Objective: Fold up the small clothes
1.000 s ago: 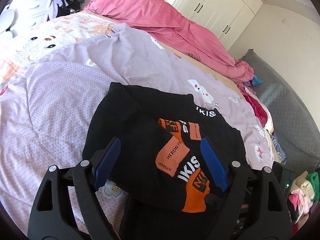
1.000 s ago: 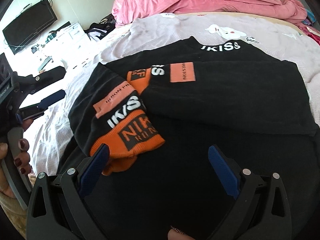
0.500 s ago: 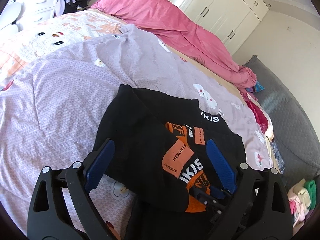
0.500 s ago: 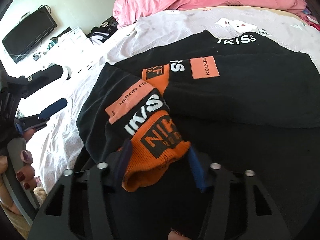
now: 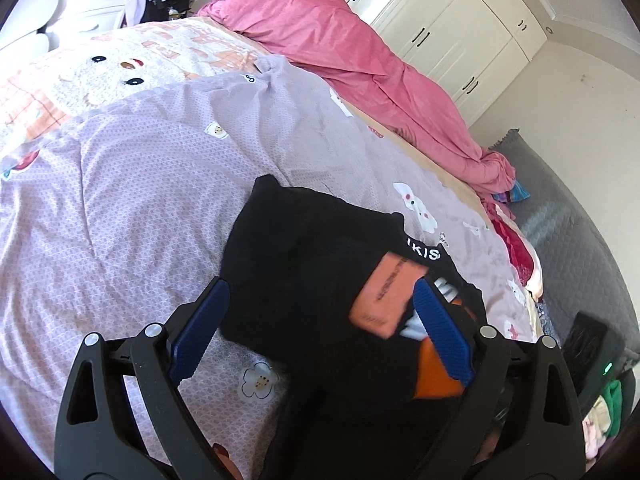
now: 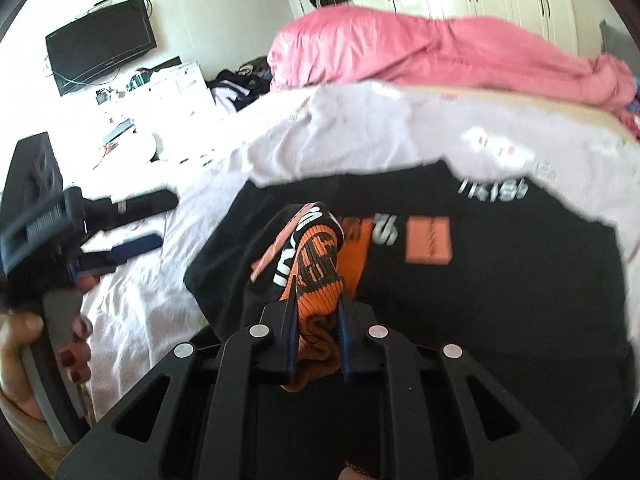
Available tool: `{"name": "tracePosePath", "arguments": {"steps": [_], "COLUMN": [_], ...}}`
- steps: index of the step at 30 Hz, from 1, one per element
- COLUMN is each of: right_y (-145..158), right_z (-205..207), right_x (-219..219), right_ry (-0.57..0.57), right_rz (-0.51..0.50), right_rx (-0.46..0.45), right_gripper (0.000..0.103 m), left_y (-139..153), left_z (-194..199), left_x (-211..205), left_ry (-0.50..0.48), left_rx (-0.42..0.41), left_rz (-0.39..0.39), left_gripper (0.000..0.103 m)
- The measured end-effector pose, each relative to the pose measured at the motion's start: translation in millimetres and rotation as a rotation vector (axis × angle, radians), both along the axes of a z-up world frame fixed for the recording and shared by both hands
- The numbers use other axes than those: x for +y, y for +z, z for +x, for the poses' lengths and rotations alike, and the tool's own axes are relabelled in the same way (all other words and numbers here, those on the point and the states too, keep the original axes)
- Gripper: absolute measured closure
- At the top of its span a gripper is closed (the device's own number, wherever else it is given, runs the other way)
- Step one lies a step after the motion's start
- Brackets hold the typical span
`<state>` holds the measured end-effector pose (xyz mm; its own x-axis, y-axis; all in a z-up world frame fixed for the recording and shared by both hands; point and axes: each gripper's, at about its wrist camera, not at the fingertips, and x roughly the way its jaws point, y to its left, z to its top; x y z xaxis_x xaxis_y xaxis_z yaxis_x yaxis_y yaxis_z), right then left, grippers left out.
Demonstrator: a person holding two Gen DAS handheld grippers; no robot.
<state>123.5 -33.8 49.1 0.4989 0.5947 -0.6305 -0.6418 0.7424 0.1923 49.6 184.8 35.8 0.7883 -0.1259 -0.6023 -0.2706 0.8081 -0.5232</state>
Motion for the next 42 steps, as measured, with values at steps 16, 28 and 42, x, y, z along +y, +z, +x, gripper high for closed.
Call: {"name": "tracePosePath", "arguments": {"steps": [16, 28, 42], "right_y": [24, -3, -24], "right_z": [59, 66, 75], "right_x": [-89, -137, -163], "right_ry": [-0.199, -0.276, -0.304], "right_rz": [-0.129, -0.13, -0.129], "right_rx": [-0.13, -0.086, -0.032], "right_gripper": [0.089, 0.089, 0.088], "left_y": [-2, -7, -9], "left_z": [5, 16, 78], "left_x": [-10, -35, -78], "left_ry": [-0.028, -0.077, -0.198], "left_rx": [0.012, 0.022, 0.097], "left_rz": [0.014, 0.065, 0.221], "left_gripper": [0.017, 0.017, 0.017]}}
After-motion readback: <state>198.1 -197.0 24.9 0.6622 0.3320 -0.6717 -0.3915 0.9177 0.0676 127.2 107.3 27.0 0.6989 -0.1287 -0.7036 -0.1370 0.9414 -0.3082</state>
